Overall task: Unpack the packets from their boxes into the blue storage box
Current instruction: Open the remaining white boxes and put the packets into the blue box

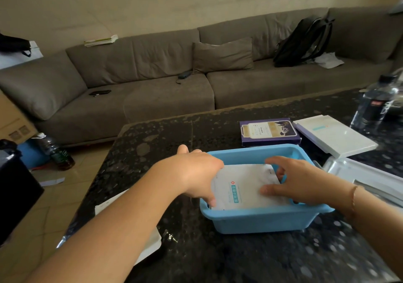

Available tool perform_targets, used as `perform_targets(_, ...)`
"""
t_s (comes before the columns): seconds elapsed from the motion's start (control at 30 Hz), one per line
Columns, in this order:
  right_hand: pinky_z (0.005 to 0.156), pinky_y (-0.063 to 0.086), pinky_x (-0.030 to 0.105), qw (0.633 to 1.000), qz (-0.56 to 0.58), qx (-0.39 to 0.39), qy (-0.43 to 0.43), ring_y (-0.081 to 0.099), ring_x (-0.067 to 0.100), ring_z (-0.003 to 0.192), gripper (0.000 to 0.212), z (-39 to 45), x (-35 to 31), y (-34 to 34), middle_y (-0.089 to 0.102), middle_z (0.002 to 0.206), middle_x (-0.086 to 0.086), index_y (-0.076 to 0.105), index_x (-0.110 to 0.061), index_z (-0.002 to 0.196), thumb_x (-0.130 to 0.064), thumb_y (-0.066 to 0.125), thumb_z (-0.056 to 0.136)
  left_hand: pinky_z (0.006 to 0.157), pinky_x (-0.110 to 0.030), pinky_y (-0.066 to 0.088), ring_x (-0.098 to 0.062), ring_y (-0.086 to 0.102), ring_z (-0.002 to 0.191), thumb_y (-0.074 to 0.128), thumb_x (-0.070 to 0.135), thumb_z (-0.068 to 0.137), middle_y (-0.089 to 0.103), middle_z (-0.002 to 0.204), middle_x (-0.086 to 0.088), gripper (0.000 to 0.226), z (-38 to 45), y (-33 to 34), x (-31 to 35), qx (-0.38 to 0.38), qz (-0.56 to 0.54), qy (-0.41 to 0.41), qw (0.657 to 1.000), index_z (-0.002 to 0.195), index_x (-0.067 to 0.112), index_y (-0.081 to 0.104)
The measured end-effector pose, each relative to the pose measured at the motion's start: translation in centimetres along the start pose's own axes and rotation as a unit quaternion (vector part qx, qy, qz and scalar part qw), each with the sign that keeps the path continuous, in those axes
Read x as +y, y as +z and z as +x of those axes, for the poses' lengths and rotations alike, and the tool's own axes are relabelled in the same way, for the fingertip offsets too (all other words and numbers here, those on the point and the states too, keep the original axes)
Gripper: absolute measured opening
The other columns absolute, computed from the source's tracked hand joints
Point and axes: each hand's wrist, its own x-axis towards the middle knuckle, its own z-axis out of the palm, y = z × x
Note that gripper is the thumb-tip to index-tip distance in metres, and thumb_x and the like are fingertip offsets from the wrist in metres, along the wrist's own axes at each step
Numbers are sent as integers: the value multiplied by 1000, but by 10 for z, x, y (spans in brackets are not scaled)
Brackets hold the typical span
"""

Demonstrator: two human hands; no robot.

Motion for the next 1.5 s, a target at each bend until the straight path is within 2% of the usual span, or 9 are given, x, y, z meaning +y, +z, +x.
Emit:
perform_targets(0.2,75,47,17,1000,-4,5,0,57,4,80,76,-1,0,-1,57,105,-9,31,-33,146,-59,63,82,105,-44,26,-18,41,120,73,53,80,56,124,8,59,-1,1,2,14,-22,4,1000,128,29,51)
perform_targets(0.27,82,49,20,1000,-17,11,-4,58,5,82,76,-5,-1,-1,58,109,-8,30,-33,146,-59,63,83,106,-45,24,-19,40,122,73,52,81,55,129,6,60,-2,2,3,11,-29,-2,999,131,28,50)
perform_targets(0.37,101,44,30,998,-49,27,-12,57,13,108,81,-11,-7,3,57,132,-4,26,-32,149,-61,61,83,93,-37,29,-18,35,108,73,48,82,53,125,3,56,-4,4,5,11,-39,-17,999,130,27,50)
perform_targets(0.43,105,41,33,998,-59,29,-18,53,17,121,81,-14,-10,6,52,140,-3,23,-34,150,-60,61,84,86,-36,27,-17,34,100,74,46,82,52,119,4,50,-4,5,9,24,-23,-18,999,122,26,52)
perform_targets(0.77,103,44,33,999,-30,28,19,55,19,119,80,-17,-10,7,52,142,-2,20,-29,151,-62,55,87,89,-39,30,-18,39,102,76,45,80,54,115,5,42,-1,5,10,38,-7,-27,999,112,27,55)
perform_targets(0.9,100,42,32,998,-30,-14,50,52,17,108,82,-9,-14,8,49,142,2,20,-18,151,-68,40,90,100,-42,33,-17,42,114,77,47,78,51,124,6,60,1,7,10,47,-8,-17,999,128,30,48)
perform_targets(1.07,108,37,33,997,5,-40,65,45,23,133,88,-2,-18,11,36,155,3,7,-12,155,-68,35,92,96,-36,48,-15,49,115,82,36,76,50,130,8,67,4,12,5,33,-80,-16,996,133,30,46)
perform_targets(1.33,106,36,33,998,17,-20,61,45,24,134,95,-10,-14,19,34,156,5,-8,-14,155,-65,40,92,93,-38,51,-14,52,110,82,33,76,49,126,9,66,8,17,1,30,-73,-9,997,132,31,47)
perform_targets(1.5,104,39,36,998,-8,1,56,49,26,130,94,-15,-17,23,40,153,6,-7,-16,155,-68,39,91,95,-37,50,-13,51,114,81,34,76,48,129,11,69,6,18,0,39,-82,-6,996,134,33,45)
